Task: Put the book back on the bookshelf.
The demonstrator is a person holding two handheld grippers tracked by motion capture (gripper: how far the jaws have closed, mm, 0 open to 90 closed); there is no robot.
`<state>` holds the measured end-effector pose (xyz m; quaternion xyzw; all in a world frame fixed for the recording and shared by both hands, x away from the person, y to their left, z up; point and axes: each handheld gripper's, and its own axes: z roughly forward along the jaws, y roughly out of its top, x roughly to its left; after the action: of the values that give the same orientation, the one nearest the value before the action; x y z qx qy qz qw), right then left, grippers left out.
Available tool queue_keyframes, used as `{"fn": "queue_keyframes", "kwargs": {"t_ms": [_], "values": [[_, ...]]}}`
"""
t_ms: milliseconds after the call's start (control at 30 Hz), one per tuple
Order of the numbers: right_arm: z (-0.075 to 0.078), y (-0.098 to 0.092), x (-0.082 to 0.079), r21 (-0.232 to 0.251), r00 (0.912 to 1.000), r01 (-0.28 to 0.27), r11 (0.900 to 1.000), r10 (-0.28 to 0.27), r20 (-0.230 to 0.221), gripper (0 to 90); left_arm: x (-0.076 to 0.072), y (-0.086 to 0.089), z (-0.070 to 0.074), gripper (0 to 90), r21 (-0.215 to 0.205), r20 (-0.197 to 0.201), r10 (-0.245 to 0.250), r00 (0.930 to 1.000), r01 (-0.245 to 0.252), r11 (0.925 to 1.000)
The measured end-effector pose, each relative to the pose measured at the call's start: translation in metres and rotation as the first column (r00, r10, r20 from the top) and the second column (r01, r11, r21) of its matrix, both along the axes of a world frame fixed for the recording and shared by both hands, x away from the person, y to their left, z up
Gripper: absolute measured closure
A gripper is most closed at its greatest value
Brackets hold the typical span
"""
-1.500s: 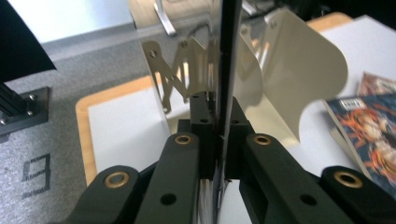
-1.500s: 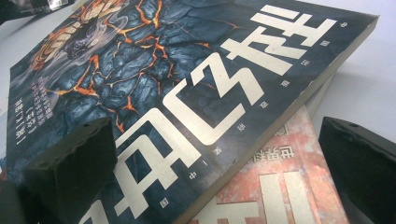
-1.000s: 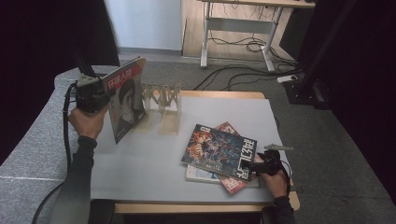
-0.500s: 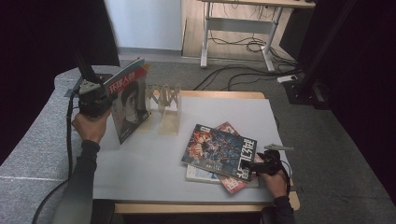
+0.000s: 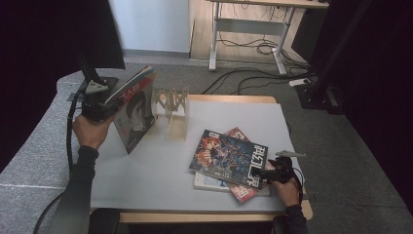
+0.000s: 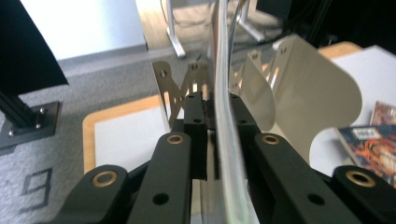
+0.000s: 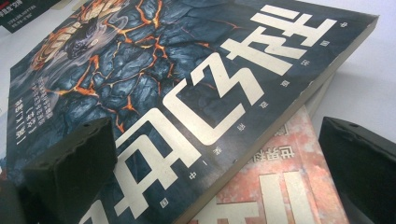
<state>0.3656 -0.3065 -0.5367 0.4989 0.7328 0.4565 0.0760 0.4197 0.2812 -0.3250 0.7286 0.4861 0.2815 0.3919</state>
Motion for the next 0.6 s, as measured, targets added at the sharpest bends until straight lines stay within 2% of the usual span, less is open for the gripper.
{"fn": "queue_keyframes", "kwargs": {"t_ms": [100, 167, 267, 400, 467, 600], "values": [[0.0, 0.0, 0.0, 0.0, 1.0, 0.0, 1.0, 0.0, 0.0, 0.0, 0.002, -0.001, 0.0, 85.8, -0.01, -0.019, 0.009, 0.9998, -0.009, 0.9999], [0.0, 0.0, 0.0, 0.0, 1.0, 0.0, 1.0, 0.0, 0.0, 0.0, 0.003, 0.0, 0.0, 86.8, -0.02, -0.009, 0.023, 0.9997, -0.023, 0.9995], [0.0, 0.0, 0.0, 0.0, 1.0, 0.0, 1.0, 0.0, 0.0, 0.0, 0.005, 0.003, -0.003, 87.2, -0.063, 0.015, 0.053, 0.9985, -0.052, 0.9967], [0.0, 0.0, 0.0, 0.0, 1.0, 0.0, 1.0, 0.0, 0.0, 0.0, 0.01, 0.006, -0.006, 87.3, -0.129, 0.034, 0.085, 0.9958, -0.08, 0.9884], [0.0, 0.0, 0.0, 0.0, 1.0, 0.0, 1.0, 0.0, 0.0, 0.0, 0.011, 0.005, -0.006, 87.3, -0.137, 0.042, 0.096, 0.9945, -0.09, 0.9865], [0.0, 0.0, 0.0, 0.0, 1.0, 0.0, 1.0, 0.0, 0.0, 0.0, 0.014, 0.001, -0.007, 87.2, -0.126, 0.049, 0.106, 0.9931, -0.1, 0.987]]}}
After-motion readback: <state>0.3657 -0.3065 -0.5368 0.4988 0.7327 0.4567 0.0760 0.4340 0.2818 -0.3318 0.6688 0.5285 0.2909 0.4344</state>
